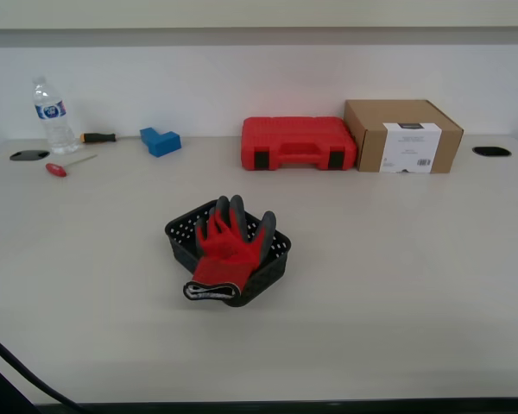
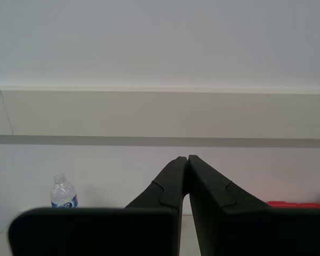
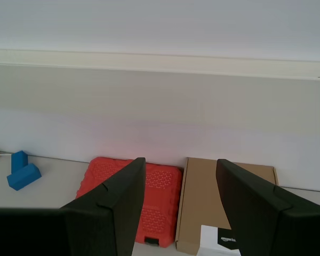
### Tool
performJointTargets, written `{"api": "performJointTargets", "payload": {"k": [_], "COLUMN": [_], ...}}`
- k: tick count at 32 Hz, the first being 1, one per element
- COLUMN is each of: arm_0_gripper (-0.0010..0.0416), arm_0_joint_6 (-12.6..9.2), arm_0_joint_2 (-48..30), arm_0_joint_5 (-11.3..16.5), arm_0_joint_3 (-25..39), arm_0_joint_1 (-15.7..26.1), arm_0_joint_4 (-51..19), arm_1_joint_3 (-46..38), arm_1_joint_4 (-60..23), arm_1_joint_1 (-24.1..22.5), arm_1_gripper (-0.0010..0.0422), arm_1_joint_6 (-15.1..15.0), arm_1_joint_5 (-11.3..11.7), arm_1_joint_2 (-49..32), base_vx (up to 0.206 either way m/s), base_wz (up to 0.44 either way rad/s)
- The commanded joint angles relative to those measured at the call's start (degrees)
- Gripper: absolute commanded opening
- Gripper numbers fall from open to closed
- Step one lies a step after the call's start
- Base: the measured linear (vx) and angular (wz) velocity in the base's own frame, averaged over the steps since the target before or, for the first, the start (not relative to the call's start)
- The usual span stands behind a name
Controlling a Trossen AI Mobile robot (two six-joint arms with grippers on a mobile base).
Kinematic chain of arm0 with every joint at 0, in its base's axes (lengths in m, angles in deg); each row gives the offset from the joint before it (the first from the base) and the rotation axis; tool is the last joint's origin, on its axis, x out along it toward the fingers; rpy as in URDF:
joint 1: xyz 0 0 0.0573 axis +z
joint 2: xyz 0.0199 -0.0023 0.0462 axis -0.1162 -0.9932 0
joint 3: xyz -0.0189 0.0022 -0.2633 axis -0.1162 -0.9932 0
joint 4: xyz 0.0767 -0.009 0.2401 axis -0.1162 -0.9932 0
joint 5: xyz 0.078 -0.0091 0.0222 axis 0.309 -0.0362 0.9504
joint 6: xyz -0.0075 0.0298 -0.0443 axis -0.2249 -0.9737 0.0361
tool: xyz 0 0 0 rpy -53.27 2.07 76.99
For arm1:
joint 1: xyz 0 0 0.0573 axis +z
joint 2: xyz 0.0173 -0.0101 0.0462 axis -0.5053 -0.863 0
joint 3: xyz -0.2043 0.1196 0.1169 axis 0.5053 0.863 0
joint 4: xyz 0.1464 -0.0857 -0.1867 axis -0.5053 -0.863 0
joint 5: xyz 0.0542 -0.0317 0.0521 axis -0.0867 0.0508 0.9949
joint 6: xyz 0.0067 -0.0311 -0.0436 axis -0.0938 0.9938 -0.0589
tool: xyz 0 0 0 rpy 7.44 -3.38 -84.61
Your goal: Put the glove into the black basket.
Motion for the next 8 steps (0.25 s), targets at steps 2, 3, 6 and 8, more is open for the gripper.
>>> {"api": "performJointTargets", "payload": {"k": [2, 3, 6, 8], "arm_0_gripper": [0.0183, 0.0183, 0.0183, 0.0183], "arm_0_joint_6": [0.0, 0.0, 0.0, 0.0], "arm_0_joint_2": [0.0, 0.0, 0.0, 0.0], "arm_0_joint_5": [0.0, 0.0, 0.0, 0.0], "arm_0_joint_3": [0.1, 0.1, 0.1, 0.1], "arm_0_joint_1": [0.0, 0.0, 0.0, 0.0], "arm_0_joint_4": [0.0, 0.0, 0.0, 0.0], "arm_1_joint_3": [-0.1, -0.1, -0.1, -0.1], "arm_1_joint_4": [0.3, 0.3, 0.3, 0.3], "arm_1_joint_1": [0.0, 0.0, 0.0, 0.0], "arm_1_gripper": [0.0, 0.0, 0.0, 0.0], "arm_1_joint_6": [0.0, 0.0, 0.0, 0.0], "arm_1_joint_5": [0.0, 0.0, 0.0, 0.0], "arm_1_joint_2": [0.0, 0.0, 0.0, 0.0], "base_vx": [0.0, 0.0, 0.0, 0.0], "base_wz": [0.0, 0.0, 0.0, 0.0]}}
